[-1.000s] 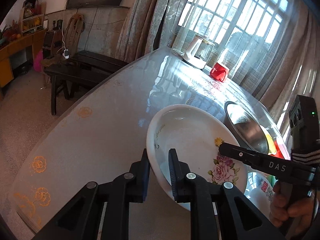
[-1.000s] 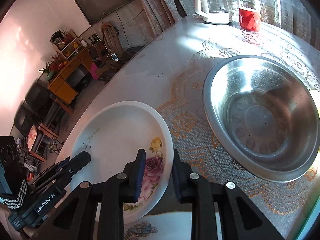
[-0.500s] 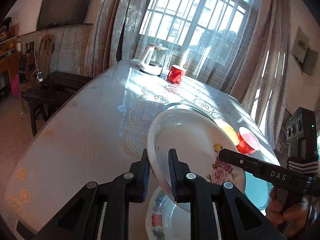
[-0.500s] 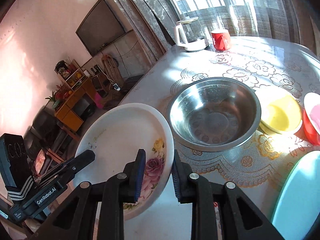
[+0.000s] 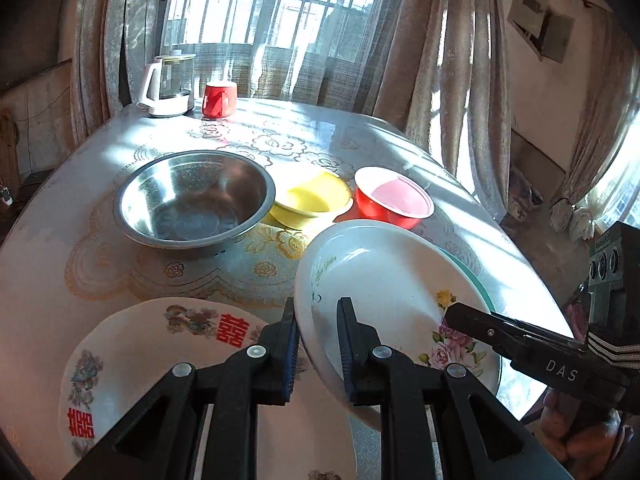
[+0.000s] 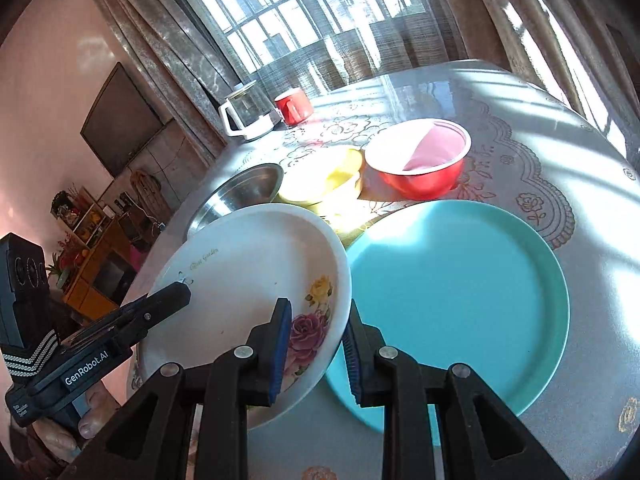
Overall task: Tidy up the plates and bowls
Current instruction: 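Lower the rose-print plate onto the teal plate and open the grippers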
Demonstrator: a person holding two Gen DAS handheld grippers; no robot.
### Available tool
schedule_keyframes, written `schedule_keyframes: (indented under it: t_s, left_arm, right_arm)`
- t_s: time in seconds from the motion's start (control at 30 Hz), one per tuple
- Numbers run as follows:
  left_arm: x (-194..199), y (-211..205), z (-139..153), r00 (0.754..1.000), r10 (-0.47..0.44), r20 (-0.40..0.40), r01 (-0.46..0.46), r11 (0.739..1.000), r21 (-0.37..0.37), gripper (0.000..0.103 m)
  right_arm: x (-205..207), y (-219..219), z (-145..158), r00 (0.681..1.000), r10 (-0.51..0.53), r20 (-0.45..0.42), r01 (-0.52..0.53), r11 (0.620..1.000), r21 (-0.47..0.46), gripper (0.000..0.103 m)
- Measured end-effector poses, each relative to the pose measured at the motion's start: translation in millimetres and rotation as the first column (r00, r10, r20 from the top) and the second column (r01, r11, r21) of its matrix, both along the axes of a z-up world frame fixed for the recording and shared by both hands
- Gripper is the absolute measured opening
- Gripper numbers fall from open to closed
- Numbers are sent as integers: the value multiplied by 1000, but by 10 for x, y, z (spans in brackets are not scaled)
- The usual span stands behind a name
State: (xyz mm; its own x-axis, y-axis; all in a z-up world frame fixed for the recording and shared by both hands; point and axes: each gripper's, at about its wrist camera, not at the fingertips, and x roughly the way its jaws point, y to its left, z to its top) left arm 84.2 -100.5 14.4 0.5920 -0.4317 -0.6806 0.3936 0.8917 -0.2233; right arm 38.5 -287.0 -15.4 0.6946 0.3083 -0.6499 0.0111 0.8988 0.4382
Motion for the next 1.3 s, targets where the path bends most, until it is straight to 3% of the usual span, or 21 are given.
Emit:
schedule_keyframes:
  t_s: [0.23, 0.5, 0.97, 1.13, 1.3]
  left_arm:
    - [72, -564, -232, 997, -46, -56, 50, 996, 70, 18]
    - [146, -774, -474, 994, -36, -107, 49, 991, 123, 19]
    - [138, -942, -501, 999, -7, -38, 16, 972, 233, 19]
    - [196, -969, -503, 998, -10, -55, 22, 974, 225, 19]
    - [228, -1025, -506, 998, -15, -54, 27, 973, 228, 19]
  right_arm:
    - [-94, -469, -272, 993, -109, -37, 108, 994, -19, 25]
    - [-60, -575, -466, 993, -102, -65, 95, 991, -96, 27]
    - [-100, -617, -447, 995, -67, -68, 56, 986, -155, 29]
    - [-71, -618, -431, 992, -110, -62, 94, 969, -229, 16]
    - [-5, -723, -442, 987, -151, -58, 137, 971, -198, 14]
